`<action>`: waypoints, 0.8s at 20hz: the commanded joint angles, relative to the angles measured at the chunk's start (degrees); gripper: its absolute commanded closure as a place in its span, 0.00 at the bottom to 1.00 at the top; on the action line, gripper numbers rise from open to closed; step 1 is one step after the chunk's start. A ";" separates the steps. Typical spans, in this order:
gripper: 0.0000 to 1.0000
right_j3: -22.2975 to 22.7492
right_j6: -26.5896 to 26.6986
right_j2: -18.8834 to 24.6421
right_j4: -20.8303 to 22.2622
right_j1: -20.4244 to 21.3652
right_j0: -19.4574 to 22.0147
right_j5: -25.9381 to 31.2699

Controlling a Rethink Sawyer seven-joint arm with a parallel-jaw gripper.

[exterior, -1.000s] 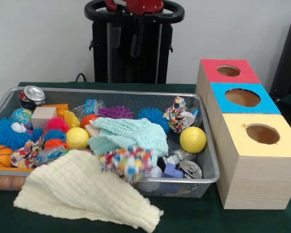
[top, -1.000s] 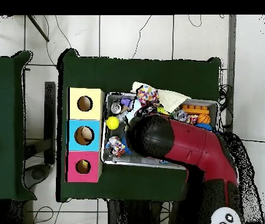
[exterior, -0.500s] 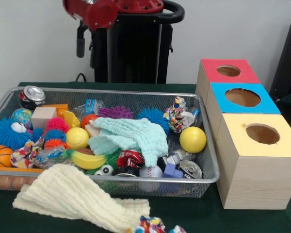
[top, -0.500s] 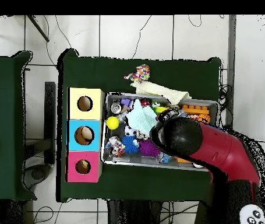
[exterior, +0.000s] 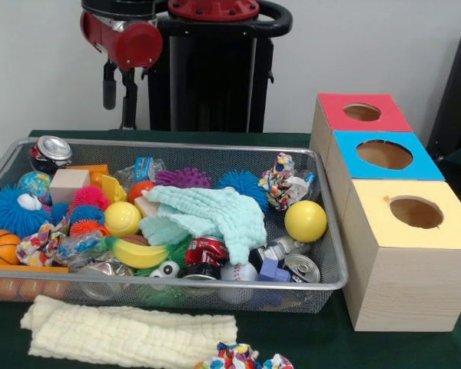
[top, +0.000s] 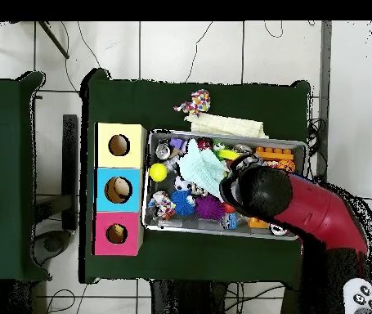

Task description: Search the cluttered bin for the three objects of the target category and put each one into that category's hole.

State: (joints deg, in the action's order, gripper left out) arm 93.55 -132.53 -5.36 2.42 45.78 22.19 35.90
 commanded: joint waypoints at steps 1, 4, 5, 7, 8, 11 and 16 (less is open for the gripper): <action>0.00 3.15 -0.50 5.49 0.51 -3.11 0.70 -4.29; 0.00 3.36 -0.21 5.94 0.45 -3.70 1.13 -5.14; 0.00 3.39 -0.17 6.14 0.48 -4.03 1.25 -5.61; 0.00 3.15 -0.02 6.55 0.58 -4.73 1.54 -6.36; 0.00 3.00 0.09 6.72 0.58 -4.95 1.66 -6.51; 0.00 1.33 0.60 7.42 0.65 -6.49 1.91 -6.68; 0.00 -6.18 2.50 8.06 0.23 -8.19 0.93 1.91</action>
State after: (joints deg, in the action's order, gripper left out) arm 92.79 -132.53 -3.81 2.82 41.64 22.38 32.25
